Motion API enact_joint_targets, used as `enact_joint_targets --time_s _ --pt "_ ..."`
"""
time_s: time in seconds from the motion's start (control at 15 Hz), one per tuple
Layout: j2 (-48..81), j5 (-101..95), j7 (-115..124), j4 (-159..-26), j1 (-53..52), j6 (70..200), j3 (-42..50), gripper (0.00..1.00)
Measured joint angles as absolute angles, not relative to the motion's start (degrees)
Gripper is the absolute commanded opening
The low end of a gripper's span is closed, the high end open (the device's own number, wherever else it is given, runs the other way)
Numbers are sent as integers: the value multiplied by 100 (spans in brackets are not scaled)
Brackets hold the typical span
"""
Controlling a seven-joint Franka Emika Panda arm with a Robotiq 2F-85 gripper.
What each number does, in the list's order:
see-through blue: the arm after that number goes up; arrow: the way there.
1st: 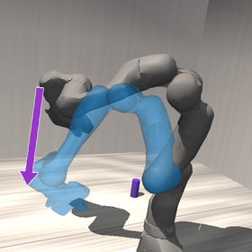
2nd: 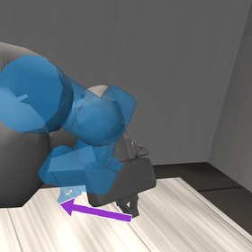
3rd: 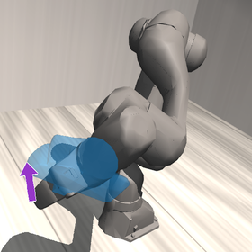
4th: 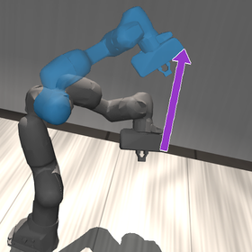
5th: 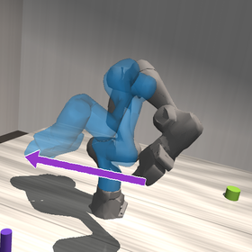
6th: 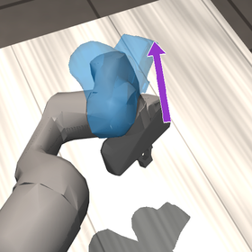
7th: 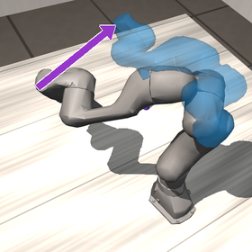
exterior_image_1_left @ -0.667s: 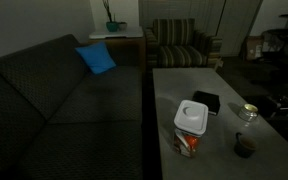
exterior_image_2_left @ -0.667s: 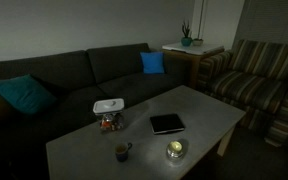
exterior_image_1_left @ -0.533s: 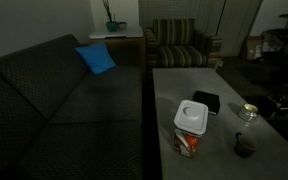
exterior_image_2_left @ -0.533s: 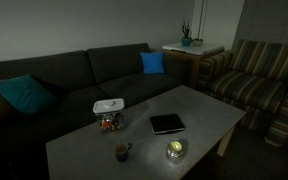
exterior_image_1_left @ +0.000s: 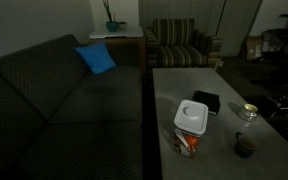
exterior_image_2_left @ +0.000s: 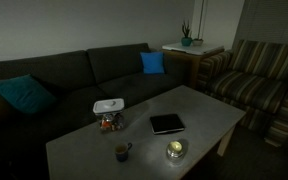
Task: Press the object on the lid of the bowl
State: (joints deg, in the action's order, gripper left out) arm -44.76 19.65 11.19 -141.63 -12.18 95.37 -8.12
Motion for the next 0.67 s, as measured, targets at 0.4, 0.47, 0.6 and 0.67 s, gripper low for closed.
enact_joint_targets --time_s 0.4,0.47,0.6,0.67 --pt "-4197 2015 1459 -14174 -1146 9922 -1068 100" --pt "-4088 2035 1527 -14181 -1144 10025 -1132 100" --pt "-3839 2121 1630 -14199 -1144 10243 -1235 100" --pt "-3706 2170 1687 -14216 -1144 10386 -1274 100"
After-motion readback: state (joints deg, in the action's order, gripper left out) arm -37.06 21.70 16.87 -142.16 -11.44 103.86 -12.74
